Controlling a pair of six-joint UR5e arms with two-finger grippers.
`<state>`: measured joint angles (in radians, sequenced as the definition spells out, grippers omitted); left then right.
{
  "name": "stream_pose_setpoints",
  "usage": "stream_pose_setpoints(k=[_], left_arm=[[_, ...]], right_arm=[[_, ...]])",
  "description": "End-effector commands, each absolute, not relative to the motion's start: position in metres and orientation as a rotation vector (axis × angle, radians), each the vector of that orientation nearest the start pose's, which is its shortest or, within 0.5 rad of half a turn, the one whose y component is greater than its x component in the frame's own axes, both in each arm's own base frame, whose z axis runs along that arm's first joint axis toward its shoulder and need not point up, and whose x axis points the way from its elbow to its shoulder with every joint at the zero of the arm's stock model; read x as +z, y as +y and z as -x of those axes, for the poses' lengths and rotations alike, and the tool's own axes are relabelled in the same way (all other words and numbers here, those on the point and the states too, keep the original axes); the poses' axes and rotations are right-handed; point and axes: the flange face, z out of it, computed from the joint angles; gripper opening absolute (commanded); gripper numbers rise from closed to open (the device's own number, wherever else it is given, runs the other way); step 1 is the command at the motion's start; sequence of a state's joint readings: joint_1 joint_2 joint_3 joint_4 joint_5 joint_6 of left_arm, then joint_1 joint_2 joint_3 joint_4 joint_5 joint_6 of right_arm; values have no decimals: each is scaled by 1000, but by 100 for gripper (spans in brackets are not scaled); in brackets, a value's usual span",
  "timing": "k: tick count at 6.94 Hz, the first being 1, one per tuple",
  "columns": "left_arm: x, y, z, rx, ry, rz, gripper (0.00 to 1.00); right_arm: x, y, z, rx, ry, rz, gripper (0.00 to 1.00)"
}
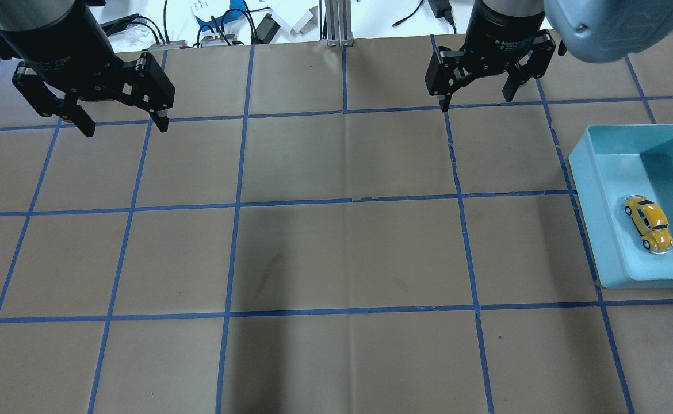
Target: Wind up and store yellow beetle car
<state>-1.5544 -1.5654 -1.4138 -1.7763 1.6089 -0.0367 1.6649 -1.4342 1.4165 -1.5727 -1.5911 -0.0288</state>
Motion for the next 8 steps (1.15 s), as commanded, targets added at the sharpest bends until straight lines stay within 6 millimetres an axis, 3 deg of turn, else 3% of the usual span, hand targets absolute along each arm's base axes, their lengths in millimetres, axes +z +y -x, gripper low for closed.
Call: stream_pose_setpoints(k=[1,8], left_arm=[[543,-478,122,85,3102,82,100],[544,-477,122,83,3098,60,100]], right_arm=[[492,-537,-181,-25,3158,196,100],[498,-537,-180,-53,3168,184,100]])
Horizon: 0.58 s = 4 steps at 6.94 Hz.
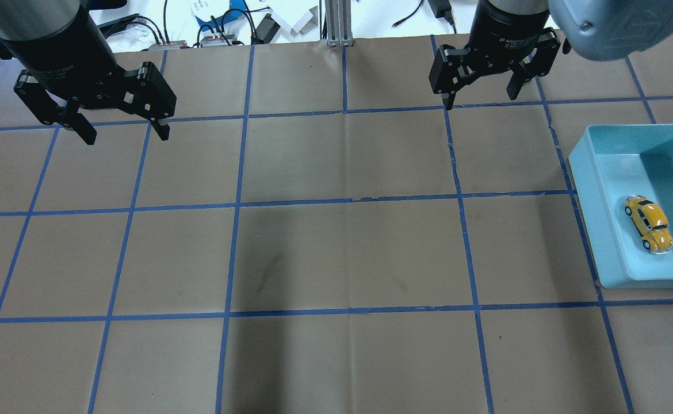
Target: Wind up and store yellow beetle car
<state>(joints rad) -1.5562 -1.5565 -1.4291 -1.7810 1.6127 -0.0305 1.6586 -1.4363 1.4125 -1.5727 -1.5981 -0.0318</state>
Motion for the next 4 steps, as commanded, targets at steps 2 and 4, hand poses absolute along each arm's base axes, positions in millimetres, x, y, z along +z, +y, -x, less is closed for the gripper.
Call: stream_pose_setpoints(k=[2,4], left_arm=[[545,-476,122,81,3097,58,100],[545,-476,122,81,3098,55,100]], right_arm=[[494,-538,-180,-41,3173,187,100],[494,-536,-178,-31,3177,192,100]])
